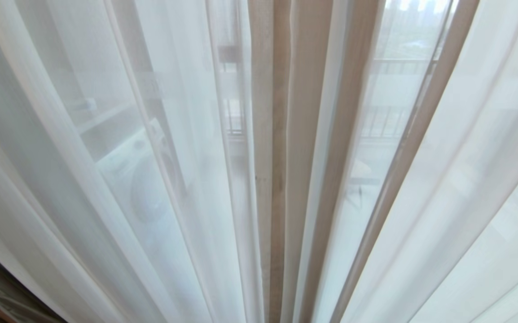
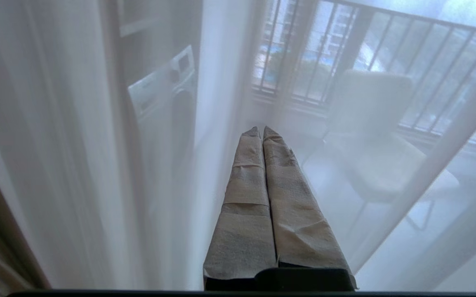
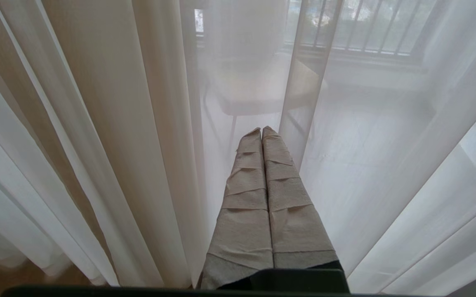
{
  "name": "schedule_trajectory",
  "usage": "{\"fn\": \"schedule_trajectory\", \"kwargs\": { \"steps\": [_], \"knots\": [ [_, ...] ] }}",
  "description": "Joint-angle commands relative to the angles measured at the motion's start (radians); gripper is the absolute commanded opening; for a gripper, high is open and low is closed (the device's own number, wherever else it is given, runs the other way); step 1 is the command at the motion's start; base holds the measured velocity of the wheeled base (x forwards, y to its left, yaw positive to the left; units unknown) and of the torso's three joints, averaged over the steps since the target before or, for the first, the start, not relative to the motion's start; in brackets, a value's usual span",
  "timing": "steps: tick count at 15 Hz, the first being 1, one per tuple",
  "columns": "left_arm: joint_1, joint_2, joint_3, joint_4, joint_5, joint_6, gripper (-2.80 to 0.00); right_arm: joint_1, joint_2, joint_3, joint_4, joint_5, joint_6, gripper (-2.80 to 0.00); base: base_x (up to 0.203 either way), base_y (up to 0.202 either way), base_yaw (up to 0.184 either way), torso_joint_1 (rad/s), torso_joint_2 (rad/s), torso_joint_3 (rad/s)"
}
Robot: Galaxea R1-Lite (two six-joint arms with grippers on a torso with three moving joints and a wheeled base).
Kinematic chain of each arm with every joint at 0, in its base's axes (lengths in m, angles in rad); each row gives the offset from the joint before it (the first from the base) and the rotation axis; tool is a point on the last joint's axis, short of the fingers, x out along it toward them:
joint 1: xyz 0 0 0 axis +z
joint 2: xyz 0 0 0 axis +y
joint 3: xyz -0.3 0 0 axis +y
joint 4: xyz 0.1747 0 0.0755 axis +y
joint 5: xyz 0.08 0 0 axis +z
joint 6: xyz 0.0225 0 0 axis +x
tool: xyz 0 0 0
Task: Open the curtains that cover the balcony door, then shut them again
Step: Pull the outer curtains open on both sides
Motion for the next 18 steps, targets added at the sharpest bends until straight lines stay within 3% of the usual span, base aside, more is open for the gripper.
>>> {"fn": "schedule_trajectory", "kwargs": {
  "steps": [1,3,6,8,12,15,18],
  "knots": [
    [-0.199,-0.018,0.004,0.071,0.077,0.062,-2.8,0.001,0.0,0.0,0.0,0.001,0.0,-2.8,0.0,0.0,0.0,0.0,0.0,0.0],
    [-0.385,-0.065,0.005,0.192,0.193,0.121,-2.8,0.001,0.0,0.0,0.0,0.001,0.0,-2.8,0.0,0.0,0.0,0.0,0.0,0.0],
    [-0.644,-0.189,0.005,0.42,0.373,0.156,-2.8,0.0,0.0,0.0,0.0,0.001,0.0,-2.8,0.0,0.0,0.0,0.0,0.0,0.0],
    [-0.763,-0.272,0.005,0.574,0.49,0.166,-2.8,0.001,0.0,0.0,0.0,0.001,0.0,-2.8,0.0,0.0,0.0,0.0,0.0,0.0],
    [-0.768,-0.425,0.005,0.762,0.529,0.178,-2.8,0.0,0.0,0.0,0.0,0.001,0.0,-2.8,0.0,0.0,0.0,0.0,0.0,0.0],
    [-0.702,-0.615,0.005,0.932,0.494,0.183,-2.8,0.0,0.0,0.0,0.0,0.001,0.0,-2.8,0.0,0.0,0.0,0.0,0.0,0.0],
    [-0.613,-0.748,0.005,0.997,0.468,0.193,-2.8,0.001,0.0,0.0,0.0,0.001,0.001,-2.8,0.0,0.0,0.0,0.0,0.0,0.0]
  ]
}}
